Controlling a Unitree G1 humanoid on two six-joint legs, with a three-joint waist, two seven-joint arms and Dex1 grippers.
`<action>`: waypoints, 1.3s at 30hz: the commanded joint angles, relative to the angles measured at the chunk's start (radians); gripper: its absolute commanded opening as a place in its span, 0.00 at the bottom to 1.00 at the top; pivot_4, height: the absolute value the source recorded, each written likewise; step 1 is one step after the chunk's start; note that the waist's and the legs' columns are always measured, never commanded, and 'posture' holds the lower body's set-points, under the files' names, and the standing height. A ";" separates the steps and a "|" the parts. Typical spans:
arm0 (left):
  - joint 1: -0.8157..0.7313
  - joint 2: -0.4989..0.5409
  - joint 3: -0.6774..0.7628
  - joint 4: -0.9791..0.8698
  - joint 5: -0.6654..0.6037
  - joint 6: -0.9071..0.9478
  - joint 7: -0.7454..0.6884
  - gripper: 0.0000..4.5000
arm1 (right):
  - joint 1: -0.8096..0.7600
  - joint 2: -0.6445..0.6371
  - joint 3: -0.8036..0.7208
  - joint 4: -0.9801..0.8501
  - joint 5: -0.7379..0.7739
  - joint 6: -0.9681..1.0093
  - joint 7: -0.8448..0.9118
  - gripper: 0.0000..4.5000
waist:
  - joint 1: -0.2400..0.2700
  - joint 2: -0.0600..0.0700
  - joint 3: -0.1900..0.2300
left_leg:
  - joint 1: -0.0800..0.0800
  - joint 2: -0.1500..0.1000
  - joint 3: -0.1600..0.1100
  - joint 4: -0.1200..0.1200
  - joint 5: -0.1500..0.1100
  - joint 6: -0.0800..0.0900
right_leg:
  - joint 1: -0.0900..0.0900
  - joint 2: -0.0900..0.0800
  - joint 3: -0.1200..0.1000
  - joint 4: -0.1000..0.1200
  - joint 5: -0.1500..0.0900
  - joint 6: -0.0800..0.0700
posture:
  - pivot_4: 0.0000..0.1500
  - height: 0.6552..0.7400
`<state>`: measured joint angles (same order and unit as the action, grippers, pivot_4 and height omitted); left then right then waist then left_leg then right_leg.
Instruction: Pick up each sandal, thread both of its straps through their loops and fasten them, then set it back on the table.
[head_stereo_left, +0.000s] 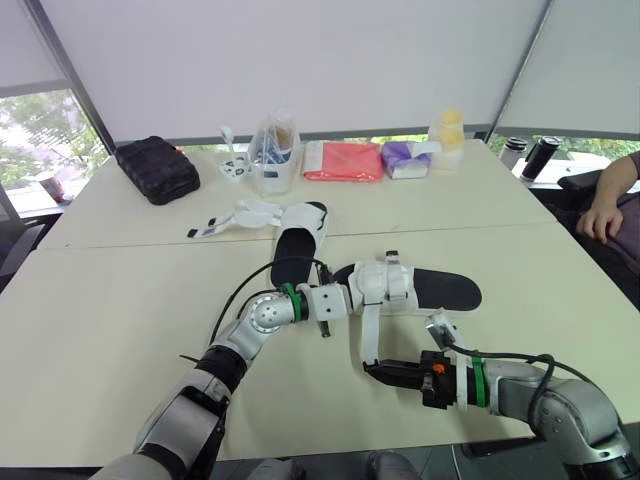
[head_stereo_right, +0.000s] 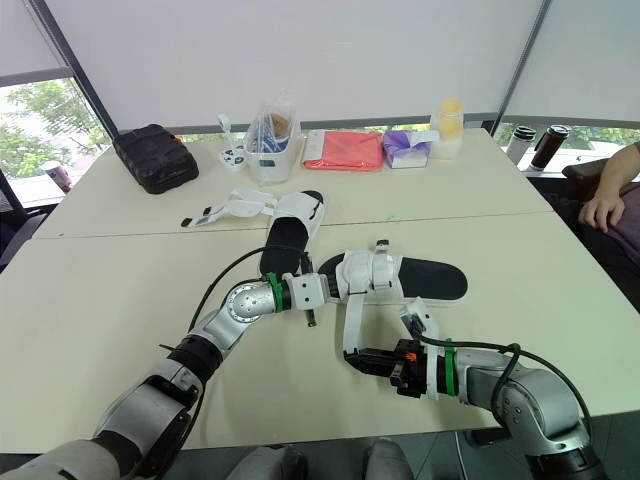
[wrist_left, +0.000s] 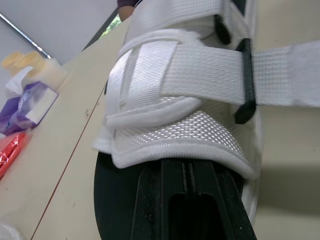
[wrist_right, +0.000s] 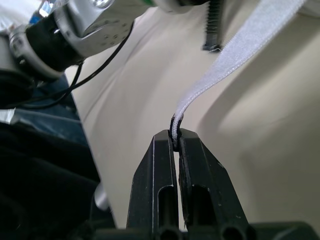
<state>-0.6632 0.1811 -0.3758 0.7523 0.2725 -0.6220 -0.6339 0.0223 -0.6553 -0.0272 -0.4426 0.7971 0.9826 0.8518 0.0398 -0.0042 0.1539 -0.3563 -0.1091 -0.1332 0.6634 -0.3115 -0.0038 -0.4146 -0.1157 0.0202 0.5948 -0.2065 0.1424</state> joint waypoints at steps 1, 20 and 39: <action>0.039 -0.001 -0.047 0.043 0.024 0.014 -0.035 0.00 | 0.023 -0.020 -0.004 -0.079 0.055 0.025 0.007 0.01 | 0.000 0.000 0.000 | 0.000 0.000 0.000 0.000 0.000 0.000 | 0.000 0.000 0.000 0.000 0.000 0.000 | 1.00 1.00; 0.021 -0.010 -0.038 0.067 0.027 0.009 -0.028 0.00 | -0.380 0.177 -0.244 0.242 0.507 0.166 -0.328 0.01 | 0.000 -0.001 0.001 | 0.000 -0.001 -0.001 0.000 -0.001 0.001 | 0.000 -0.001 0.000 -0.001 0.000 0.000 | 1.00 1.00; 0.030 -0.008 -0.037 0.058 0.027 0.014 -0.017 0.00 | -0.506 0.286 -0.320 0.505 0.440 0.123 -0.599 0.68 | -0.002 0.002 -0.001 | 0.000 -0.002 -0.001 0.000 -0.001 0.001 | 0.000 -0.001 0.000 0.000 0.000 -0.001 | 1.00 1.00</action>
<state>-0.6709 0.1732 -0.3743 0.7679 0.2714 -0.6231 -0.6381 -0.4644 -0.3638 -0.3280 0.0793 1.2433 1.1213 0.2633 0.0376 -0.0026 0.1530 -0.3564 -0.1110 -0.1340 0.6634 -0.3121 -0.0026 -0.4147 -0.1170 0.0202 0.5951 -0.2061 0.1417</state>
